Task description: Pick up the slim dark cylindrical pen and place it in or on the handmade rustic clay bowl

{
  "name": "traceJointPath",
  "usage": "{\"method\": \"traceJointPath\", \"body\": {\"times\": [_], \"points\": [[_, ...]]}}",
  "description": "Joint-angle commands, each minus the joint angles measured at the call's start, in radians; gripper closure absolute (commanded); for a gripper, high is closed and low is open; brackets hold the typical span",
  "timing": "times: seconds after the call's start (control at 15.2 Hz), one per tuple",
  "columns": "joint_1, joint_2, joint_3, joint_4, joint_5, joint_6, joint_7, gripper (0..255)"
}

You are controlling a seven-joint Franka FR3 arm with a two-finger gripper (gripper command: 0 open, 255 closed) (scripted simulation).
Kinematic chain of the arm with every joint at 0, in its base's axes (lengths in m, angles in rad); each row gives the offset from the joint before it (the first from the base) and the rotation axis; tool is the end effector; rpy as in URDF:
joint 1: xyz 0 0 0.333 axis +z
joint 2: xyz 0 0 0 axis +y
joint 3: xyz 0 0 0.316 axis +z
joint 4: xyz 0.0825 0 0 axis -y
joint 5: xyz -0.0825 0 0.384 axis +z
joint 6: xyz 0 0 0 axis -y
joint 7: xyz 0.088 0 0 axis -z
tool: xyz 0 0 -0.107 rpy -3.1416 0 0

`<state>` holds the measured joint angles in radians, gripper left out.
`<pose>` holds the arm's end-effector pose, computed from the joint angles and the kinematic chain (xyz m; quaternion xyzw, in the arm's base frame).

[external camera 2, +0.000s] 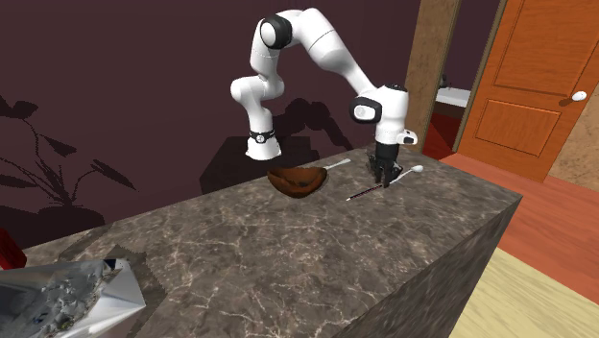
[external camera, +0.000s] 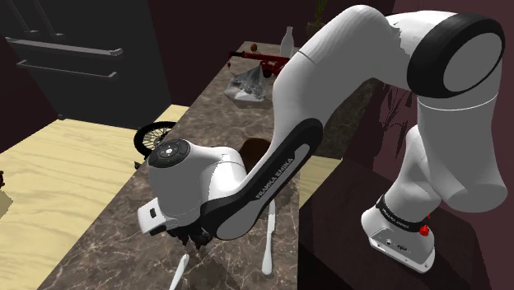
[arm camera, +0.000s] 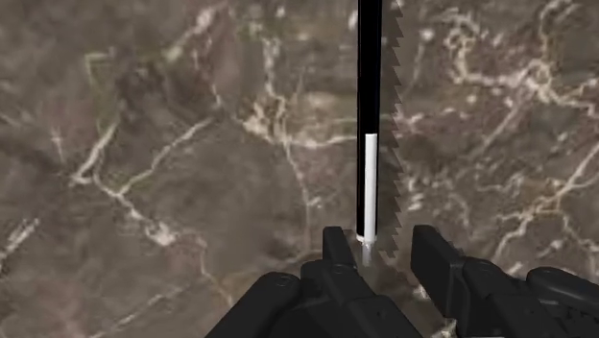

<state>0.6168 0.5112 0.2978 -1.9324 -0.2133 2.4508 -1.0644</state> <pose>0.3895 0.4920 0.2336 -0.4962 -0.8680 -0.0190 0.0011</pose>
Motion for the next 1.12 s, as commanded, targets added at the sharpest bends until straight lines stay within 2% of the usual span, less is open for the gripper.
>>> {"method": "traceJointPath", "body": {"times": [0.0, 0.33, 1.06], "points": [[-0.002, 0.008, -0.004, 0.001, -0.002, 0.025, 0.0, 255], [-0.003, 0.007, -0.003, -0.001, -0.002, 0.025, 0.0, 255], [-0.026, -0.094, 0.029, 0.011, 0.043, -0.085, -0.028, 255]]}}
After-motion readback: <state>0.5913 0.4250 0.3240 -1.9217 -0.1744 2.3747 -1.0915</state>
